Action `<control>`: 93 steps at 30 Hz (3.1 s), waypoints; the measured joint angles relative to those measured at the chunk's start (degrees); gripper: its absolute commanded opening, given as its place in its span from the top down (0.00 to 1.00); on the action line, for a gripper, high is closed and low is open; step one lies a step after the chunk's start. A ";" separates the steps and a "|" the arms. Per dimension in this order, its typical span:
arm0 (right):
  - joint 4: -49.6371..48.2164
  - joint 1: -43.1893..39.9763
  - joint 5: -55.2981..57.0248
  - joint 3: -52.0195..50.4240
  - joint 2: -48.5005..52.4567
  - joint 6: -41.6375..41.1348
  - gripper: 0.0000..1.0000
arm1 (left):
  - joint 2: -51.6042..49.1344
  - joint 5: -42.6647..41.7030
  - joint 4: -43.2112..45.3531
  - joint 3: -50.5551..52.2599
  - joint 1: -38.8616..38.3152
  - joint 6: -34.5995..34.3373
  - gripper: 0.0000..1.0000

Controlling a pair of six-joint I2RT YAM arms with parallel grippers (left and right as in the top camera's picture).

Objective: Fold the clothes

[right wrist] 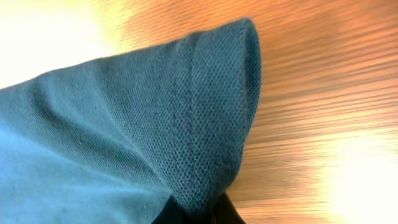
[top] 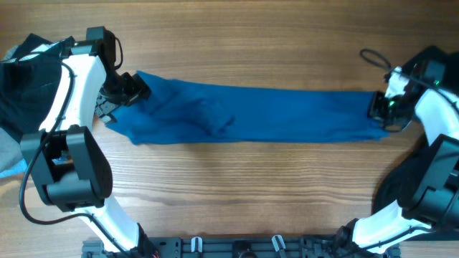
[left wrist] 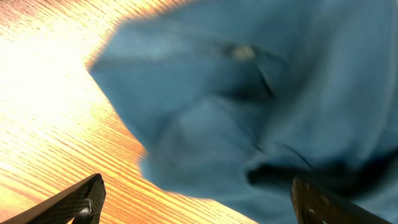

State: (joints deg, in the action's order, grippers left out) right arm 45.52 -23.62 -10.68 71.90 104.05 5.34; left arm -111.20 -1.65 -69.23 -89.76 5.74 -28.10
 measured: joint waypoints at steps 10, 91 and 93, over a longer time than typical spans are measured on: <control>9.79 2.16 5.95 13.07 0.00 -4.11 0.96 | 0.00 0.00 -0.04 0.00 0.00 0.00 0.04; 8.20 42.32 2.82 12.92 10.49 -24.81 0.53 | -0.07 -2.29 3.67 0.55 0.00 6.14 0.00; 8.20 42.34 2.84 12.90 12.70 -24.81 0.53 | -0.52 -4.59 5.95 1.36 0.00 9.42 0.00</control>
State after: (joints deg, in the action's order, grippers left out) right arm 53.71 18.72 -7.84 84.79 116.75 -19.46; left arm -111.72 -6.24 -63.29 -88.40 5.74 -18.68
